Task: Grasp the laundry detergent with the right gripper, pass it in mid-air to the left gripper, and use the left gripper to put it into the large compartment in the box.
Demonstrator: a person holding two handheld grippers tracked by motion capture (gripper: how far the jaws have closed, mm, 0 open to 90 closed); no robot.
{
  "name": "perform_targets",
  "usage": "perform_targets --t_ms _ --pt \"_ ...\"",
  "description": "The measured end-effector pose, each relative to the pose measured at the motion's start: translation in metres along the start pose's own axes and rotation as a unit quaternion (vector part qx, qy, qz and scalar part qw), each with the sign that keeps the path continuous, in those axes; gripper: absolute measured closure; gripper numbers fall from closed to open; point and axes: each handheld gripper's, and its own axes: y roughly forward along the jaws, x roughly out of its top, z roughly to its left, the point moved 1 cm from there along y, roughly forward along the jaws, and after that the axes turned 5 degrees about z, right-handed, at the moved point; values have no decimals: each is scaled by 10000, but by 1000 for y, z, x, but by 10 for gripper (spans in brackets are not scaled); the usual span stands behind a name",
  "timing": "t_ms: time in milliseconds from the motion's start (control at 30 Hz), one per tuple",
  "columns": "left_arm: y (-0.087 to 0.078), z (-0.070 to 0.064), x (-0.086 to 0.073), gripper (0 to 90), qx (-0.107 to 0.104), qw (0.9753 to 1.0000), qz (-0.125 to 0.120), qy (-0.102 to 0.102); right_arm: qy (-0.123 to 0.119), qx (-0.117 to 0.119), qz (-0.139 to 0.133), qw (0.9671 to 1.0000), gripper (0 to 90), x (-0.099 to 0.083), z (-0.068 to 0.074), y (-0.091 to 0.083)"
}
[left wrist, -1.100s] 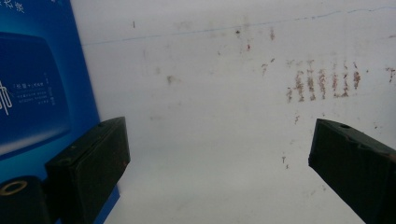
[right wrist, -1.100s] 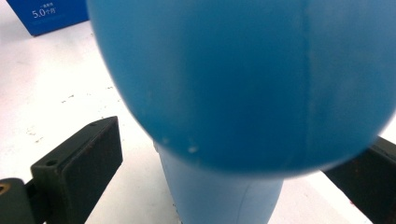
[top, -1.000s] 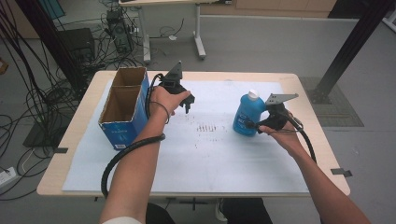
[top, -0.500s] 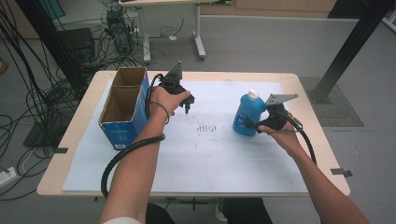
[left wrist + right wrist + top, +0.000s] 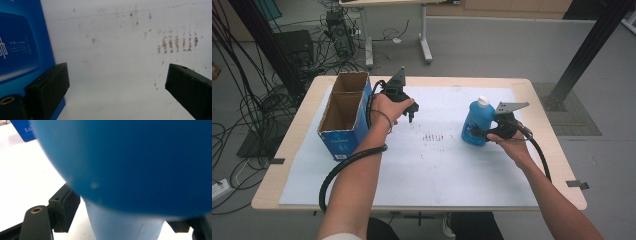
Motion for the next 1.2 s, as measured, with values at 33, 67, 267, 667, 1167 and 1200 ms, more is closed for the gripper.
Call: perform_targets --t_ms 33,67,267,667,1167,1200 --pt "1 0 0 57 0 10000 15 6 -10 11 2 10000 258 0 0 0" --pt "1 0 0 57 -2 10000 10 11 -23 5 6 10000 262 0 0 1" --pt "2 -1 0 57 1 10000 27 26 -99 20 -50 9999 371 0 0 3" --pt "1 -1 0 57 14 10000 8 11 -202 -10 -106 9997 416 -2 -1 3" --pt "-2 -1 0 58 49 10000 6 12 -275 -33 -125 9995 429 -2 -1 3" --pt "-2 -1 0 58 53 10000 4 10 -278 -34 -125 9995 429 -2 -1 3"
